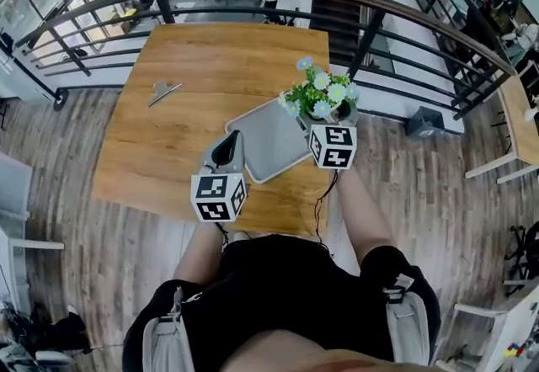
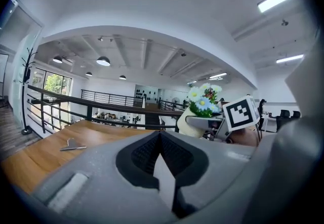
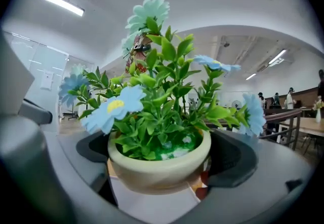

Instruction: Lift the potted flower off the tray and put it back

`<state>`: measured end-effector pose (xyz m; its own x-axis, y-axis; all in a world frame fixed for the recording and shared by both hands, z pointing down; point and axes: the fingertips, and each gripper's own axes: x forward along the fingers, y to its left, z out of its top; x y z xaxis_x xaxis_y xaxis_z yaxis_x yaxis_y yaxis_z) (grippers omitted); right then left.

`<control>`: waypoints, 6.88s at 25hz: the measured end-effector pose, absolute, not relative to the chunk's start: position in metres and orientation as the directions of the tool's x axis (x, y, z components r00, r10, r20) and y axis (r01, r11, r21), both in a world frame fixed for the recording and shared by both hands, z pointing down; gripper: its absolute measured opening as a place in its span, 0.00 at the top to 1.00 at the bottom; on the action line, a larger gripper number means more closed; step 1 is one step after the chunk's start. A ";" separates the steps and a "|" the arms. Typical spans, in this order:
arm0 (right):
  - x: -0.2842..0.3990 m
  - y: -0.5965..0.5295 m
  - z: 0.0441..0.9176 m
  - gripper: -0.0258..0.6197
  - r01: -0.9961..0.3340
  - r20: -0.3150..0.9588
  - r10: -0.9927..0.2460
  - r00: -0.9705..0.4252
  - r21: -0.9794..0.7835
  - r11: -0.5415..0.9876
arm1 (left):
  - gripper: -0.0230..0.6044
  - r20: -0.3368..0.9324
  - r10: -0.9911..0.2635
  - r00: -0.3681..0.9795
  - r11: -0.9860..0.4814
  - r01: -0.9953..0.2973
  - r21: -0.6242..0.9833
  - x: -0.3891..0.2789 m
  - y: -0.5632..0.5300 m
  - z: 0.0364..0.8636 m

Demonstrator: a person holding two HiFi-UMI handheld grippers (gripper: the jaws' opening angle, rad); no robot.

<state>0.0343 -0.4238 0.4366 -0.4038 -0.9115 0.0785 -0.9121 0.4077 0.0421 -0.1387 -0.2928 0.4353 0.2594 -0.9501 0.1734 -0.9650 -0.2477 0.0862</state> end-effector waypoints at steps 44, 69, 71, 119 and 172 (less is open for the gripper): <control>0.117 -0.331 0.434 0.06 -0.996 0.067 -0.994 -0.088 0.012 0.089 | 0.94 0.158 -0.906 0.392 -0.384 -0.920 0.078 -0.088 -0.294 0.422; -0.027 -0.371 0.514 0.06 -0.908 0.145 -0.898 -0.416 -0.003 0.420 | 0.94 0.202 -0.979 0.024 -0.013 -0.998 0.057 -0.224 -0.235 0.438; -0.041 -0.374 0.530 0.06 -0.897 0.173 -0.883 -0.436 -0.002 0.443 | 0.94 0.205 -0.979 -0.015 0.027 -0.998 0.055 -0.238 -0.226 0.438; -0.044 -0.350 0.671 0.06 -0.861 0.407 -0.776 -0.483 -0.056 0.506 | 0.94 0.203 -0.979 0.005 0.008 -0.998 0.064 -0.244 -0.241 0.441; 0.071 -0.308 0.415 0.97 -0.962 -0.080 -0.960 -0.267 -0.039 0.271 | 0.94 0.170 -0.928 0.332 -0.325 -0.943 0.071 -0.118 -0.290 0.433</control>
